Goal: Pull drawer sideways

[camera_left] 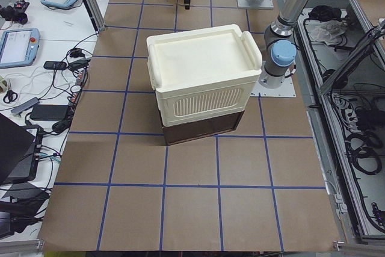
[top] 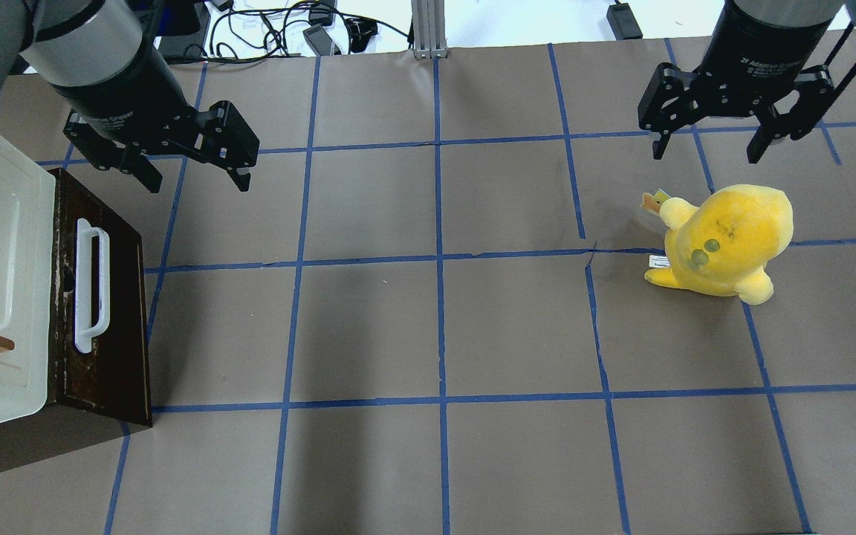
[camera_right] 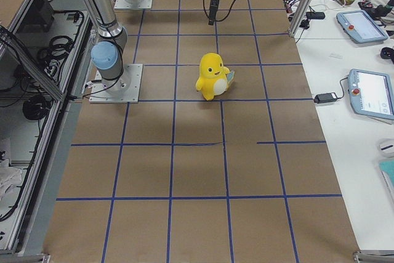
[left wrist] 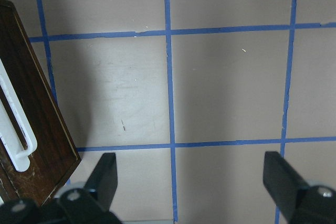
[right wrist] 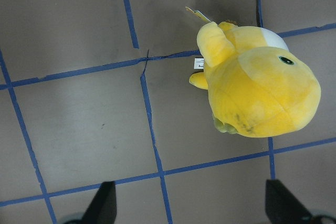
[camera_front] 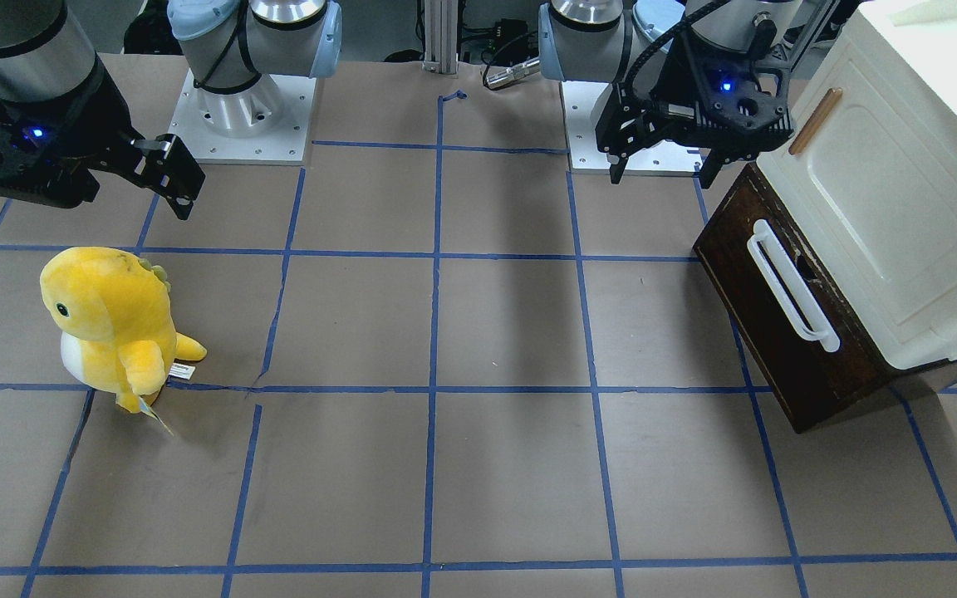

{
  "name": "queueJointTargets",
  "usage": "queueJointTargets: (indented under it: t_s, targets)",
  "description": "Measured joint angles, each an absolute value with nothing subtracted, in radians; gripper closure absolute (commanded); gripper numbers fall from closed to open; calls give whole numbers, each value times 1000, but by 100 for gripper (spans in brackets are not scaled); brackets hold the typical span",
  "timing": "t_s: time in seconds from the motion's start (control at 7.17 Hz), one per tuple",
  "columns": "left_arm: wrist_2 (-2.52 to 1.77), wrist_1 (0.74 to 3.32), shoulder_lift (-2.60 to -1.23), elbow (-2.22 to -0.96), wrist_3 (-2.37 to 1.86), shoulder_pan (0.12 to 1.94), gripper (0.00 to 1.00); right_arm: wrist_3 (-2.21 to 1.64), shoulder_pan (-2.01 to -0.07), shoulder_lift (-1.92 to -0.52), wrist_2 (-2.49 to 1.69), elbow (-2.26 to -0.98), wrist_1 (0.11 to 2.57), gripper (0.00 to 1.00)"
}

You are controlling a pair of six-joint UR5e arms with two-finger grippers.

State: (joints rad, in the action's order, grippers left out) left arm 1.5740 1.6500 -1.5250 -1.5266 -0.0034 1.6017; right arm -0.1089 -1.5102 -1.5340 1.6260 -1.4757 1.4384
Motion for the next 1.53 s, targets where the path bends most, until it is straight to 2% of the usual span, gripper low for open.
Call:
queueJointTargets:
  t_s: [0.84, 1.53]
  targets:
    - [1573, 1649, -1533, -1542, -10, 1601, 0, -109, -1510, -1534, 1626, -1476, 1439, 0]
    - [1633, 1628, -1598, -1692, -147, 1615, 0, -109, -1511, -1534, 1626, -1476, 1438, 0]
